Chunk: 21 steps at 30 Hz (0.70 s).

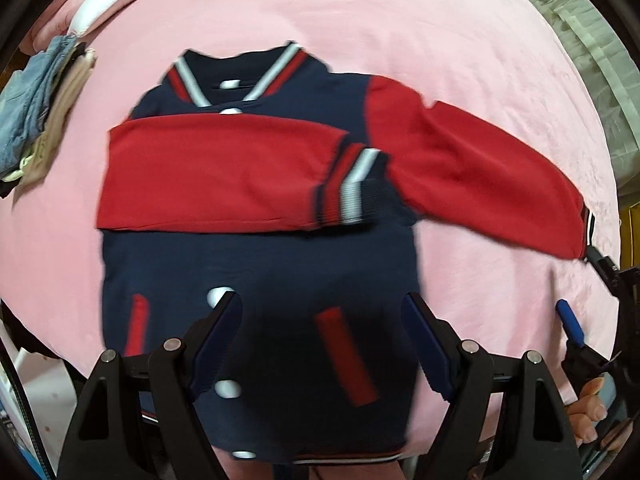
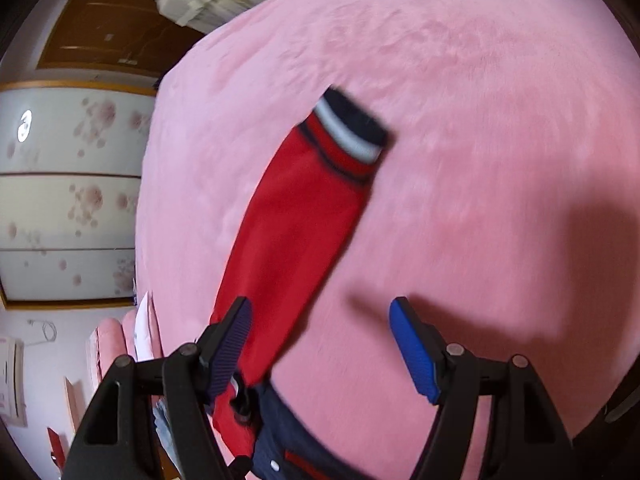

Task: Fold large clothes
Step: 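Grasp the other red sleeve's striped cuff with the right tool and lift it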

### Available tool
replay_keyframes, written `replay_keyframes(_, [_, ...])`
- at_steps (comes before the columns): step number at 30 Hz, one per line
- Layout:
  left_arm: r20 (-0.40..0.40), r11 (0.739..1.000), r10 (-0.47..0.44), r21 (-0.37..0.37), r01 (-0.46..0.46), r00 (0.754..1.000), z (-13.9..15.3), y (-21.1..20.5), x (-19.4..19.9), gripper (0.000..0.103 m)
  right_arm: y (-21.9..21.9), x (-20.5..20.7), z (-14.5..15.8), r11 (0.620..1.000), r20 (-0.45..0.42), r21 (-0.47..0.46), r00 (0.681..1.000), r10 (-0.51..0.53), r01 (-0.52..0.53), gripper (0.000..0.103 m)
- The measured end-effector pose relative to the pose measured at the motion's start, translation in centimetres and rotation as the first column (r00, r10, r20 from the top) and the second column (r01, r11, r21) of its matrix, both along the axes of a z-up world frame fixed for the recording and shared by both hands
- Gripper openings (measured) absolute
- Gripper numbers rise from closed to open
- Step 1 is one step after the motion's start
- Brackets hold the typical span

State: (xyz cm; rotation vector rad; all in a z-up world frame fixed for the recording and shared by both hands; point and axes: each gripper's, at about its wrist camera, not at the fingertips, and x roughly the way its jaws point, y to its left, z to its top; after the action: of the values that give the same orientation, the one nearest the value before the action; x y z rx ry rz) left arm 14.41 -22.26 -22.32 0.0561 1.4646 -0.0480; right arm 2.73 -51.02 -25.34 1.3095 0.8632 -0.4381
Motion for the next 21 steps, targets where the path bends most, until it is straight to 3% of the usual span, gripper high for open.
replay_keyframes(4, [-0.035, 1.0, 0.023, -0.009, -0.023, 0.999, -0.5, -3.1, 0.6, 0.08, -2.6, 1.1, -1.8, 1.0, -0.061, 0.019, 0.998, -0.009, 0.01, 0.045])
replay_keyframes(9, [-0.041, 1.0, 0.0, 0.015, 0.0, 0.999, -0.8, -6.1, 0.8, 0.08, -4.8, 2.9, -3.4, 0.999, -0.045, 0.043, 0.999, -0.021, 0.023, 0.019])
replay_keyframes(15, [-0.041, 0.999, 0.008, 0.043, -0.006, 0.999, -1.0, -7.4, 1.5, 0.08, -4.9, 5.0, -3.7, 1.0, -0.056, 0.006, 0.998, 0.017, -0.016, 0.013])
replay_keyframes(21, [-0.017, 0.998, 0.046, 0.054, -0.045, 0.999, -0.2, -6.2, 2.4, 0.08, -3.7, 6.3, -1.5, 0.989, -0.063, -0.128, 0.996, 0.068, -0.076, 0.008])
